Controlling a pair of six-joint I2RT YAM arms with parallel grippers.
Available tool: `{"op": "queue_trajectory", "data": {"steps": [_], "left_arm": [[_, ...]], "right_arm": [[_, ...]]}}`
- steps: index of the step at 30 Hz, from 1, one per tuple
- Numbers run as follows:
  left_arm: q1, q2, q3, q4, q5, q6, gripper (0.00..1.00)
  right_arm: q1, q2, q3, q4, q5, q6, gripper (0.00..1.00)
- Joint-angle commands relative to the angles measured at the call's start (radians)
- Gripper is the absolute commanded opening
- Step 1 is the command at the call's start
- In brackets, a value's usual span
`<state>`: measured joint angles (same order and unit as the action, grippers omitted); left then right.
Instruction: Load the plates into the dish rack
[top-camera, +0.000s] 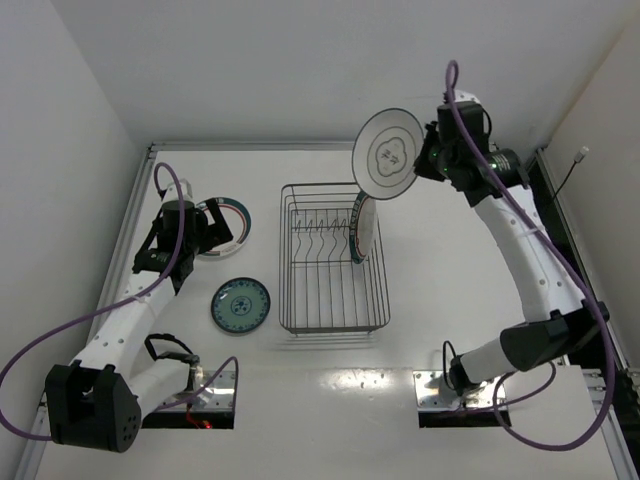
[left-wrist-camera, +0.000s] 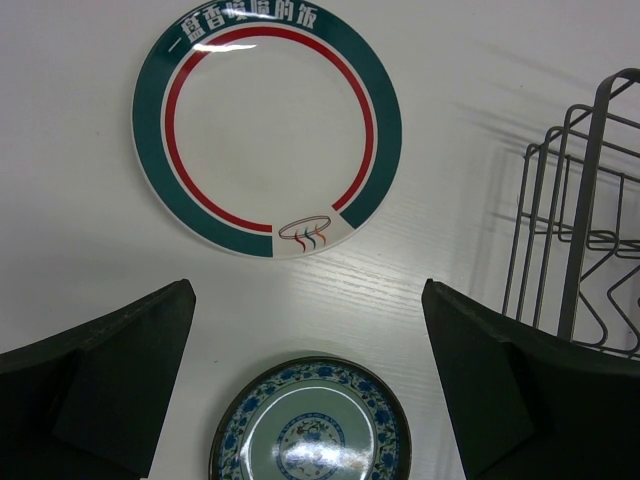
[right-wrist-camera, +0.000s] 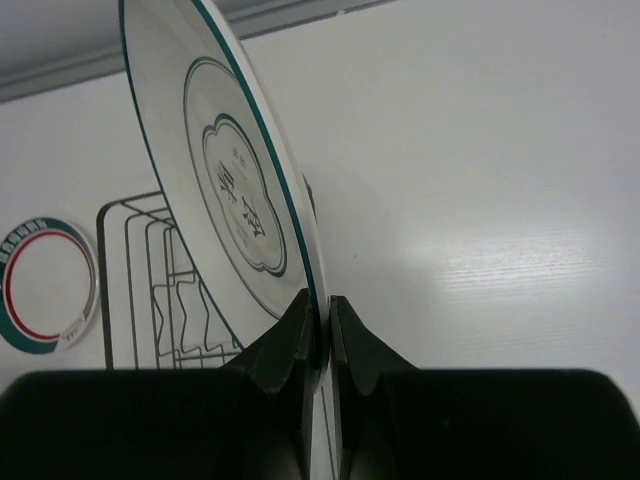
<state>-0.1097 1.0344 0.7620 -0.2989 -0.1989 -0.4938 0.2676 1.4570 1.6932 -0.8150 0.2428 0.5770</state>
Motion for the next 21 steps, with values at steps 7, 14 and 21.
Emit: {"op": "queue_trajectory", "data": {"steps": [7, 14, 21], "left_arm": [[-0.005, 0.000, 0.039, 0.012, -0.002, 0.003, 0.96], [-0.005, -0.010, 0.039, 0.012, 0.009, -0.006, 0.96], [-0.005, -0.030, 0.039, 0.001, 0.009, -0.015, 0.96]], "right_arm": [[0.237, 0.190, 0.267, -0.159, 0.283, -0.080, 0.00], [0.387, 0.454, 0.662, -0.407, 0.493, -0.098, 0.00], [0.440, 0.583, 0.769, -0.533, 0.610, -0.089, 0.00]]}}
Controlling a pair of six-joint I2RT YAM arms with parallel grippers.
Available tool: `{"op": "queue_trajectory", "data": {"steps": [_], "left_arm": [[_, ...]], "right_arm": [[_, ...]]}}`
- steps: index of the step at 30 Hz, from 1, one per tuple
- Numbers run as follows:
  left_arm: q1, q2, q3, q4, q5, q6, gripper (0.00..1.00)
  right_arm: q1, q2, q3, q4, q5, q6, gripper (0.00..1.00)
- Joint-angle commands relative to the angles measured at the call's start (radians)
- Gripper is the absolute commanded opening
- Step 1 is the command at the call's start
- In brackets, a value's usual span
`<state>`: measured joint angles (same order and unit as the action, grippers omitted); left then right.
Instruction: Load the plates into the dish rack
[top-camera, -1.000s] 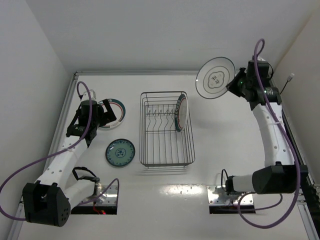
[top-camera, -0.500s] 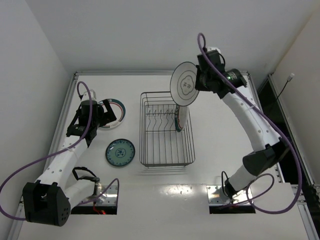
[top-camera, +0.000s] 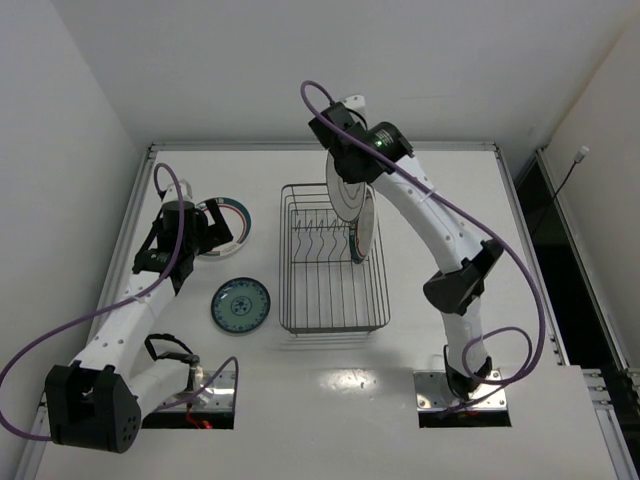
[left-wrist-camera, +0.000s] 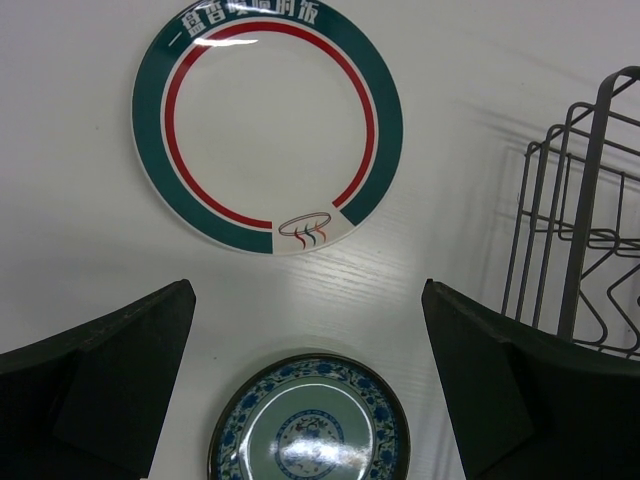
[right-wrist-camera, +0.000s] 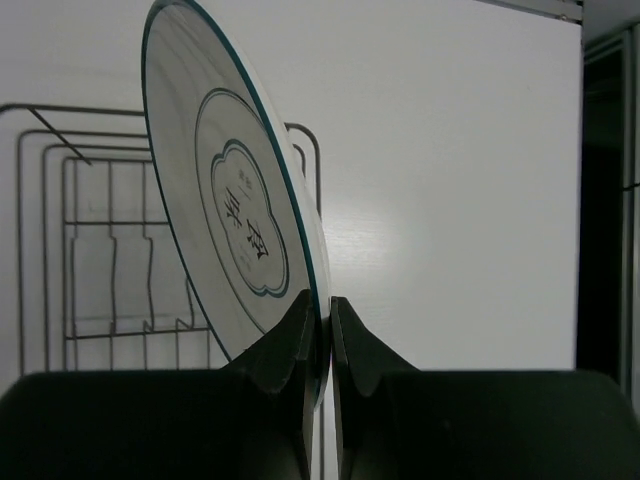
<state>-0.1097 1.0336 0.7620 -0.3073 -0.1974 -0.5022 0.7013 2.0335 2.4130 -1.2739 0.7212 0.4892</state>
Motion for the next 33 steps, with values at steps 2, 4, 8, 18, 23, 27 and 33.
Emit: {"op": "queue_trajectory", "data": {"steps": [2, 4, 8, 18, 23, 27, 33], "left_arm": [[-0.018, -0.038, 0.039, 0.010, -0.004, -0.007, 0.96], [-0.027, -0.038, 0.039, 0.000, -0.004, -0.007, 0.96], [-0.027, -0.038, 0.039, 0.000, -0.004, -0.016, 0.96], [-0.027, -0.056, 0.030, 0.000, -0.004, -0.016, 0.96], [-0.027, -0.056, 0.030, 0.000, -0.004, -0.016, 0.96], [-0.027, -0.056, 0.030, 0.000, -0.004, -0.016, 0.96], [-0.027, -0.047, 0.030, -0.009, -0.022, -0.016, 0.96]], "right_arm": [[0.027, 0.007, 0.049, -0.116, 0.197, -0.001, 0.00], [0.039, 0.007, 0.038, -0.134, 0.234, 0.009, 0.00], [0.059, -0.002, -0.020, -0.134, 0.271, 0.009, 0.00], [0.089, 0.082, -0.109, -0.134, 0.324, 0.028, 0.00], [0.108, 0.114, -0.159, -0.134, 0.273, 0.061, 0.00], [0.130, 0.139, -0.196, -0.134, 0.189, 0.098, 0.00], [0.148, 0.128, -0.317, 0.005, -0.014, 0.118, 0.02]]}}
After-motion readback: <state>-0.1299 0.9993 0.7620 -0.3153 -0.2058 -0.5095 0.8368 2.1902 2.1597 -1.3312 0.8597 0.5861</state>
